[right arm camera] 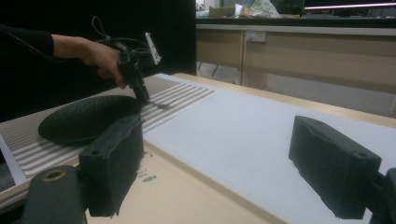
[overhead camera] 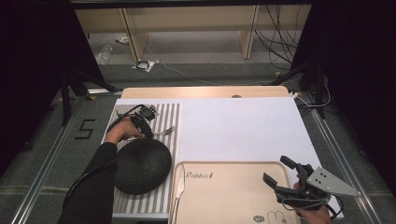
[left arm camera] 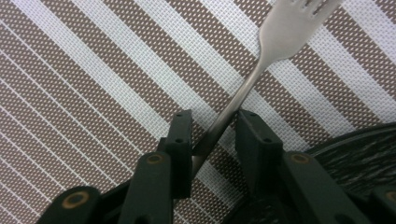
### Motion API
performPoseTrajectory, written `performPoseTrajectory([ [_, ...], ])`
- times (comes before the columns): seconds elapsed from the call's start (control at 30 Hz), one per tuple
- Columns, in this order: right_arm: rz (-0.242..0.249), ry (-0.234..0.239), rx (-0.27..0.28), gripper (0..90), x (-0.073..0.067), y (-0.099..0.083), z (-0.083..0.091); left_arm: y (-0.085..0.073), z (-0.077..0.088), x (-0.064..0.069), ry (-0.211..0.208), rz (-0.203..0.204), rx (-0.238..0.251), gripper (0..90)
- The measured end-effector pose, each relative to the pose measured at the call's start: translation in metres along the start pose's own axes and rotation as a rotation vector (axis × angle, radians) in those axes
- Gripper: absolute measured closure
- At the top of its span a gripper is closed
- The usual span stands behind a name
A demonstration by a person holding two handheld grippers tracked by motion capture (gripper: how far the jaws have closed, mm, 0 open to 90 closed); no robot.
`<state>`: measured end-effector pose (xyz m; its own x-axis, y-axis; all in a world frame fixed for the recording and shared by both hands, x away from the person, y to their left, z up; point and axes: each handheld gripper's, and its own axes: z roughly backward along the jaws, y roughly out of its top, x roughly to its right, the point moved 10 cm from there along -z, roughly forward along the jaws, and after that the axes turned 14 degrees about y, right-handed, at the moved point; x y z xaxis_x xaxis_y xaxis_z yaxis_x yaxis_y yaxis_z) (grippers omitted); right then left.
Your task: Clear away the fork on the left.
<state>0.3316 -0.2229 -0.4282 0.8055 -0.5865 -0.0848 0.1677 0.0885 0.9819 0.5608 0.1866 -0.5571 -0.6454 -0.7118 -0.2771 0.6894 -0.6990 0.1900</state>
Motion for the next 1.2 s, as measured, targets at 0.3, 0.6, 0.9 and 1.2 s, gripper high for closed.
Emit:
performPoseTrajectory([
  [0.3,0.005,-0.004,-0.007,19.2,0.0,0.0,0.0,0.0,0.001,0.004,-0.033,0.018,-0.001,79.5],
  [0.6,0.003,-0.003,0.002,19.2,0.0,0.0,0.0,0.001,0.0,-0.001,0.014,0.034,0.014,83.2],
  [0.9,0.007,-0.002,0.002,19.3,-0.001,0.001,0.0,0.001,0.006,-0.017,0.097,0.05,0.065,83.2],
  [1.2,0.007,0.0,0.001,19.3,-0.001,0.001,0.0,-0.003,0.021,-0.033,0.174,0.054,0.104,83.2],
])
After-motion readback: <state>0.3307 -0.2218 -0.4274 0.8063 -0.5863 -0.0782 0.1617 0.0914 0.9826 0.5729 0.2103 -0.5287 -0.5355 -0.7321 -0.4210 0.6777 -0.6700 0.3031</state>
